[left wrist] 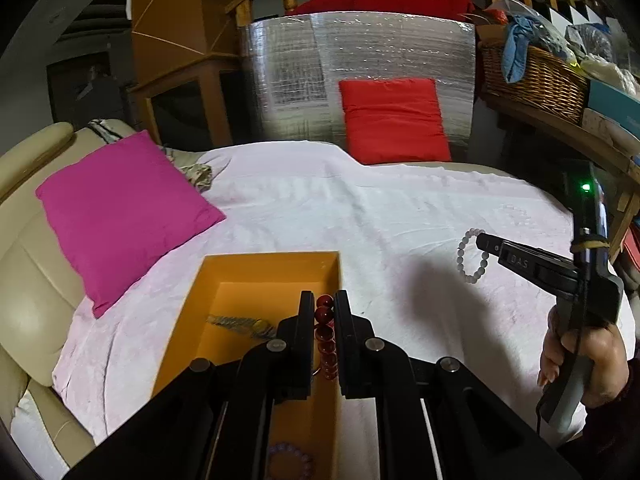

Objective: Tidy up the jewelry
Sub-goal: 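Carry the red and white bracelets over the orange box with both tools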

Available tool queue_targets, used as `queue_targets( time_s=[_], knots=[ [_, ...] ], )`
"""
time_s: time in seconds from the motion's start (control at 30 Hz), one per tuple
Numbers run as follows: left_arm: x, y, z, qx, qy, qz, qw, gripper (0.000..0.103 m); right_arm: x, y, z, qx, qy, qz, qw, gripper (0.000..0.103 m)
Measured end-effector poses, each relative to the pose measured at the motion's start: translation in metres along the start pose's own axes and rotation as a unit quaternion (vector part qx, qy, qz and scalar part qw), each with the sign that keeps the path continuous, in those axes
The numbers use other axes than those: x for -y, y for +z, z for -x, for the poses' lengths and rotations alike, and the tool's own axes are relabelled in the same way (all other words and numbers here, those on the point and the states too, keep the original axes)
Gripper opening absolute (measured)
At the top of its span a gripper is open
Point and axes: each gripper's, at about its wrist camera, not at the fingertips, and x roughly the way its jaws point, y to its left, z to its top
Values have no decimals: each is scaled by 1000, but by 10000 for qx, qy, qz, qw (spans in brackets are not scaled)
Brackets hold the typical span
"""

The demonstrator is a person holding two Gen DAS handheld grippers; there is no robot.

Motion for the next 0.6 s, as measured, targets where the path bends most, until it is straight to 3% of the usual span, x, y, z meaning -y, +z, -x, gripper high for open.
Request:
queue_targets(
  time_s=[0.3, 0.6],
  knots=[
    [-28, -7, 11, 43, 328, 17, 9994, 10, -55, -18, 20, 303, 1147, 198, 9927, 11],
    [-63, -20, -5, -192, 828, 159, 9963, 10, -103, -38, 20, 201, 2113, 376, 9765, 11]
  ],
)
